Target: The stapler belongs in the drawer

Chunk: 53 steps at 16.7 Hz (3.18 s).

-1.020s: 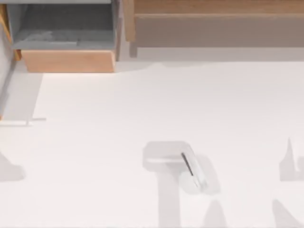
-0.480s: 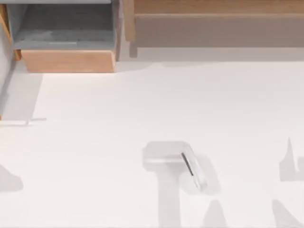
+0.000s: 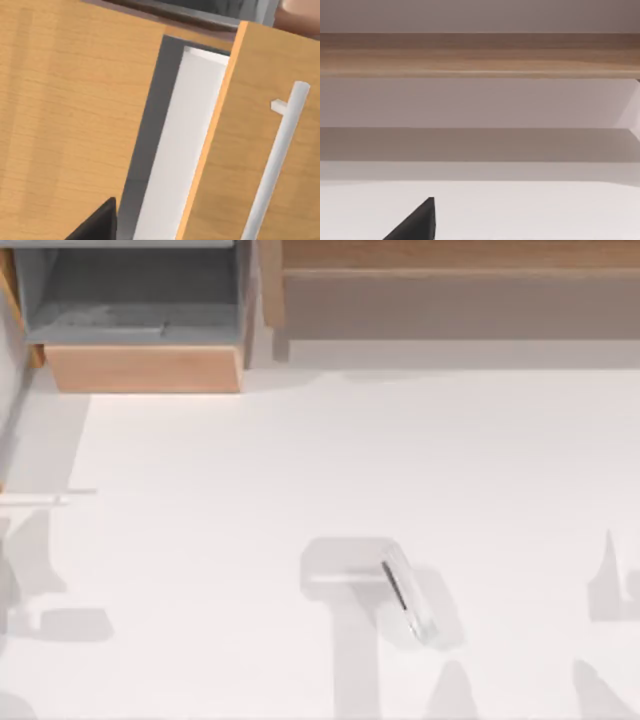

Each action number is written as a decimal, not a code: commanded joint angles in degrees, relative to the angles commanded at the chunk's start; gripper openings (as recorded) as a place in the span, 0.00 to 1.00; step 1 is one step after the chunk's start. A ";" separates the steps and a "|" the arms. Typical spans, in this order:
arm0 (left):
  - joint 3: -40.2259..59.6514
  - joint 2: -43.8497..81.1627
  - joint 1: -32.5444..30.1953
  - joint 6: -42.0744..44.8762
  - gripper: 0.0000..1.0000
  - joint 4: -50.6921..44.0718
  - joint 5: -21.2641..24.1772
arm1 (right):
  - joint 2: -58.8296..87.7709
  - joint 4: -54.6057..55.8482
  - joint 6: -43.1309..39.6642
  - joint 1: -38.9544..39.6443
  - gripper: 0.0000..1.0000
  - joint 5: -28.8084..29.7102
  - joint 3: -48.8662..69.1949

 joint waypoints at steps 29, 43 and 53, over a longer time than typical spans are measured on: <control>88.75 20.99 -86.58 -151.49 1.00 -149.40 -46.44 | 0.00 0.00 0.00 0.00 1.00 0.00 0.00; 82.65 23.76 -87.54 -153.15 1.00 -141.59 -47.38 | 0.00 0.00 0.00 0.00 1.00 0.00 0.00; 79.36 24.85 -87.59 -153.19 0.77 -137.29 -47.37 | 0.00 0.00 0.00 0.00 1.00 0.00 0.00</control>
